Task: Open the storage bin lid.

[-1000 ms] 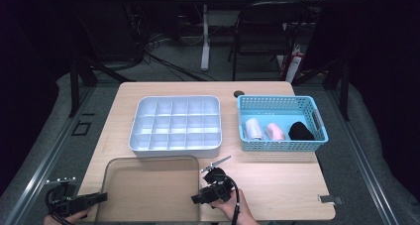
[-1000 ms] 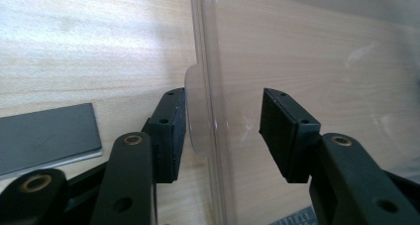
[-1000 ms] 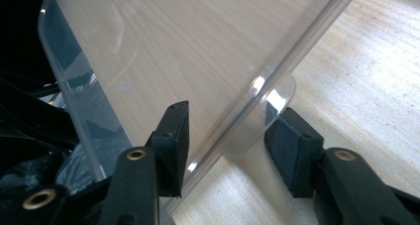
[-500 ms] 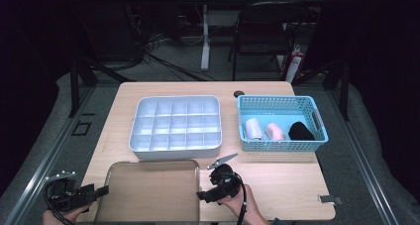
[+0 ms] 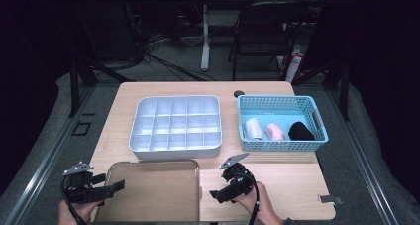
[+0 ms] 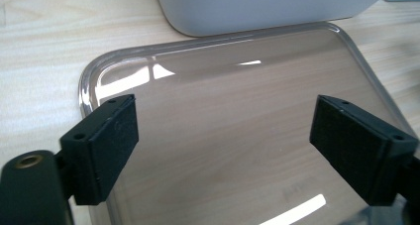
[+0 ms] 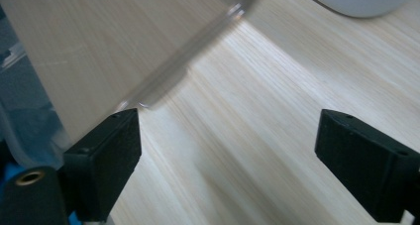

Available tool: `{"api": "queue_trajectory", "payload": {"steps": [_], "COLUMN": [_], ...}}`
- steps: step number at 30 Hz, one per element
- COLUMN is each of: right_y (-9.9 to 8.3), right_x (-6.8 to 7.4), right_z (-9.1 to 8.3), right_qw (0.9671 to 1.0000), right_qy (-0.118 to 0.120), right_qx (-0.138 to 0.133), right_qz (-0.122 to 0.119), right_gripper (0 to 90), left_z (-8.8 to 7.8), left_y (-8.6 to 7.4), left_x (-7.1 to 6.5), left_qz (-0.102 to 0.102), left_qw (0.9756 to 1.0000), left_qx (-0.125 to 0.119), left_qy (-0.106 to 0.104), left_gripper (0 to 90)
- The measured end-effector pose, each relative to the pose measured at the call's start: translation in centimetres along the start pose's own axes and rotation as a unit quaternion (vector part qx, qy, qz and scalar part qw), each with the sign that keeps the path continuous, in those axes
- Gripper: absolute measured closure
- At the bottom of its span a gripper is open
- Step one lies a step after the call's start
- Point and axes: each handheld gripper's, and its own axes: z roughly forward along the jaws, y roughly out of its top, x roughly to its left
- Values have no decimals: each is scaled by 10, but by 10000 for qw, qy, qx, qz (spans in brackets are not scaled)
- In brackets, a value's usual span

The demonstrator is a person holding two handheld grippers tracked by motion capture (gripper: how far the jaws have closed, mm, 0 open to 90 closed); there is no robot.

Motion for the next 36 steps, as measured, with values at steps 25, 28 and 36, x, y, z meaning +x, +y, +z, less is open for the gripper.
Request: {"api": "queue_trajectory", "payload": {"steps": [25, 28, 36], "right_y": [-27, -32, -42], "right_x": [-54, -59, -73], "right_z": [-40, -46, -51], "right_qw": [9968, 9957, 9942], "right_qy": [-758, -868, -916], "right_qx": [-66, -79, 9], "right_qz": [233, 302, 555], "right_gripper": [0, 0, 0], "left_z": [54, 58, 60], "left_y": [32, 31, 24], "left_x": [-72, -78, -71], "left_qz": [1261, 1473, 1489], "left_qw": [9918, 9888, 9882], "left_qx": [105, 171, 260], "left_qy": [195, 185, 232], "left_gripper": [2, 2, 2]}}
